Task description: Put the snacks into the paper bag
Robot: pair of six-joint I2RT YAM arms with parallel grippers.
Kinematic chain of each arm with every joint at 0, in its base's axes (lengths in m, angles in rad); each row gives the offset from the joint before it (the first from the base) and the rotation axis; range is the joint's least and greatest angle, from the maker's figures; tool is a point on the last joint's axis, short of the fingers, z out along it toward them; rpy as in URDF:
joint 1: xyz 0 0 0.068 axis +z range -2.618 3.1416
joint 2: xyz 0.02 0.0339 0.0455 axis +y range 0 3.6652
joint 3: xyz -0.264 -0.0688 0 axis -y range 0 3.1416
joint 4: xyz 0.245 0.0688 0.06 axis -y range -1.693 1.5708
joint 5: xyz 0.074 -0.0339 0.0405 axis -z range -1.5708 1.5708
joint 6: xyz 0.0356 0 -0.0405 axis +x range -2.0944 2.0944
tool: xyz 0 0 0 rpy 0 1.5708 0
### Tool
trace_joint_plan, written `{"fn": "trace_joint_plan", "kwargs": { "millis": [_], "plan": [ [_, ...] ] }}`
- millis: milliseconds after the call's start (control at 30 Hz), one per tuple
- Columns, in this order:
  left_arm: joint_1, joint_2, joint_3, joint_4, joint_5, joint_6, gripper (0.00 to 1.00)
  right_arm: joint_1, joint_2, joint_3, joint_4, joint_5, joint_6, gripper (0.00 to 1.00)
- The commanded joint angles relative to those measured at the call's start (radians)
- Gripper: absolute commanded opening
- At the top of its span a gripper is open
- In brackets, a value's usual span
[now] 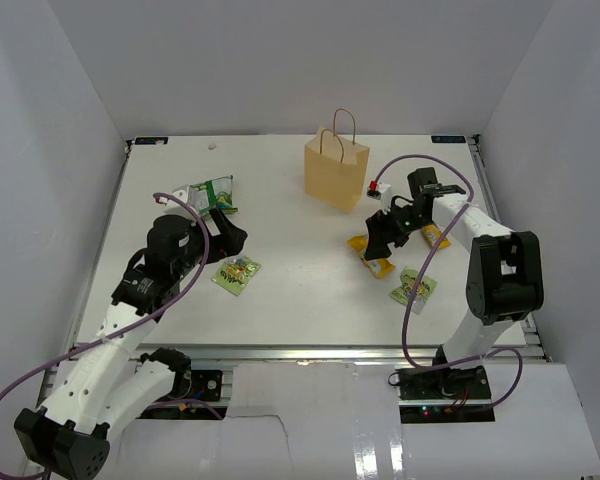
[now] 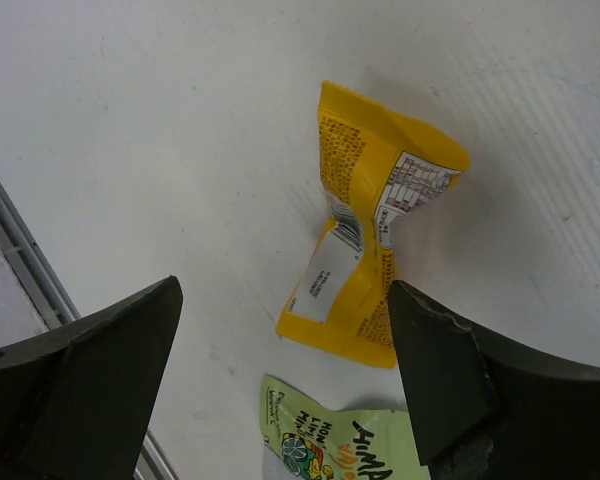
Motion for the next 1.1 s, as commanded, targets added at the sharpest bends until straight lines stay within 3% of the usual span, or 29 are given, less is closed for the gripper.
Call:
{"fn": "trace_joint_plan", "kwargs": {
  "millis": [0, 167, 267, 500, 733, 967, 1067],
  "plan": [
    [-0.005, -0.022, -0.007, -0.017, -0.003, -0.012, 0.98, -0.015, 0.039, 0.001, 0.083, 0.016, -0.035, 0.88],
    [-0.005, -0.014, -0.009, -0.015, 0.006, -0.015, 0.98, -0.003, 0.087, -0.002, 0.186, 0.139, -0.045, 0.88],
    [-0.005, -0.01, -0.006, -0.015, 0.005, -0.015, 0.98, 0.012, 0.122, -0.008, 0.217, 0.134, -0.04, 0.84],
    [-0.005, -0.01, -0.012, -0.017, 0.002, -0.017, 0.98, 0.026, 0.15, -0.05, 0.244, 0.052, -0.009, 0.56],
    [-0.005, -0.01, -0.037, -0.015, 0.002, -0.021, 0.98, 0.019, 0.104, -0.093, 0.241, -0.013, -0.017, 0.22],
    [-0.005, -0.002, -0.053, -0.015, -0.003, -0.017, 0.98, 0.011, -0.078, -0.045, 0.125, -0.235, -0.23, 0.17],
    [-0.005, 0.013, -0.053, -0.014, 0.0, -0.014, 0.98, 0.011, -0.143, 0.08, 0.121, -0.26, -0.272, 0.14]
  ]
}}
